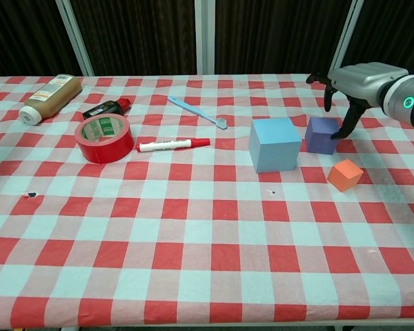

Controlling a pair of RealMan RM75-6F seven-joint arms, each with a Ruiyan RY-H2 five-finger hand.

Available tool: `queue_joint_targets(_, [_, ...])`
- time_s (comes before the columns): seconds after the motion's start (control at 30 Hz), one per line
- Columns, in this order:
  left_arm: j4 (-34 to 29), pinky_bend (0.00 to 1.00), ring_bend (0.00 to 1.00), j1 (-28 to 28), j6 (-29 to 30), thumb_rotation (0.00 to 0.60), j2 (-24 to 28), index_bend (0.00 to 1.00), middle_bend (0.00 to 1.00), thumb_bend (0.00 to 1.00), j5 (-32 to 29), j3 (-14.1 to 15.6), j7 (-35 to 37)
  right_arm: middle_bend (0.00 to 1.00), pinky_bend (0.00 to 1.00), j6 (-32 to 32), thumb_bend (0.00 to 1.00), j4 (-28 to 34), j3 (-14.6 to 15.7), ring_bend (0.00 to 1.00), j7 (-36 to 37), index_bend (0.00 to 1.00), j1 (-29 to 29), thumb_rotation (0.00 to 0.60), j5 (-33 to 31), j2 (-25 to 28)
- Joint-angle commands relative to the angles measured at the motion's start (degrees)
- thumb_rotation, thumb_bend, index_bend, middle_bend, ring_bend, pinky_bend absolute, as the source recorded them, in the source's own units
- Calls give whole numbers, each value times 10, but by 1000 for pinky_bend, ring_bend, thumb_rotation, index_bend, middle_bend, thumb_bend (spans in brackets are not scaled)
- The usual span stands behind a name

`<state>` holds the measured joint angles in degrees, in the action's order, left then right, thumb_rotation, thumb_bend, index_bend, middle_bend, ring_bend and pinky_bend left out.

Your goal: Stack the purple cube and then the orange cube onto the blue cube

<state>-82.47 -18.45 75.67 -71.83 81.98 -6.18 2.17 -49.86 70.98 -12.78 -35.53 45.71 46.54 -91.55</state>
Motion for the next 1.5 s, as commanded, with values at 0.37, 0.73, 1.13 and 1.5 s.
queue_joint_targets(0.37, [7, 236, 89, 0, -5, 600, 0, 167, 108, 311, -7, -2, 7, 366, 88, 37, 64, -36, 9, 161, 12, 49, 20, 600, -21, -19])
queue_joint_targets(0.73, [9, 236, 89, 1, -6, 600, 1, 167, 109, 311, -11, -3, 10, 434, 87, 43, 120, -40, 12, 191, 42, 49, 25, 600, -9, -17])
queue_joint_targets(1.13, [13, 236, 89, 0, -12, 600, 0, 166, 108, 311, -14, -3, 12, 448, 87, -15, 132, 83, 2, 204, 10, 50, 27, 600, 8, 67])
queue_joint_targets(1.5, [15, 236, 89, 2, -14, 600, 1, 166, 109, 311, -24, -6, 1, 452, 87, -96, 135, 271, 12, 208, -88, 50, 35, 600, -4, 154])
